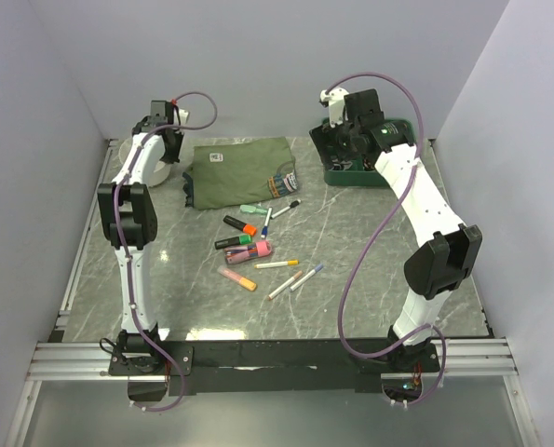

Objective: Sort the stationery into containers
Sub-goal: Pick up the storage box at the corner of the board, then place the storage box at the center of the board.

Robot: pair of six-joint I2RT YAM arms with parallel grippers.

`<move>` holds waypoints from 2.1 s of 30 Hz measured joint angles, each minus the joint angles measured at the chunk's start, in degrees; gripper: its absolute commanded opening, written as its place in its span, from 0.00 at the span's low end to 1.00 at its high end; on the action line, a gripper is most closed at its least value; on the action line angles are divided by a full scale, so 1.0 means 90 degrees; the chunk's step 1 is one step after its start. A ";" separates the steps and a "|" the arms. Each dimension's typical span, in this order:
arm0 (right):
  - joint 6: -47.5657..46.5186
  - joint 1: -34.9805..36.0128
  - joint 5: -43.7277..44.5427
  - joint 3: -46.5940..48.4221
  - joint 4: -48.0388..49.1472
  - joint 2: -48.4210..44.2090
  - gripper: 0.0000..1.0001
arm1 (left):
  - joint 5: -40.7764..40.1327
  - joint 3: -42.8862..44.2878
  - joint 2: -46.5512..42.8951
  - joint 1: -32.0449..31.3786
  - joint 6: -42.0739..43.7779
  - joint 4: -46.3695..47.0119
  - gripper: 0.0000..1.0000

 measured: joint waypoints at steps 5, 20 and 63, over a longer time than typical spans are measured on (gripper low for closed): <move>0.0000 0.0000 0.0027 -0.0100 0.0007 -0.0007 0.97 | 0.0053 -0.0262 -0.0107 -0.0012 0.0027 0.0102 0.01; 0.0112 -0.0036 0.0367 -0.0600 0.0112 -0.0896 1.00 | 0.0646 -0.1557 -0.3245 -0.1649 0.0792 -0.0369 0.01; 0.0478 -0.3956 -0.1117 -0.4537 0.0648 -0.4330 1.00 | 0.2059 0.0000 -0.0372 -0.5722 0.1282 -0.0549 0.06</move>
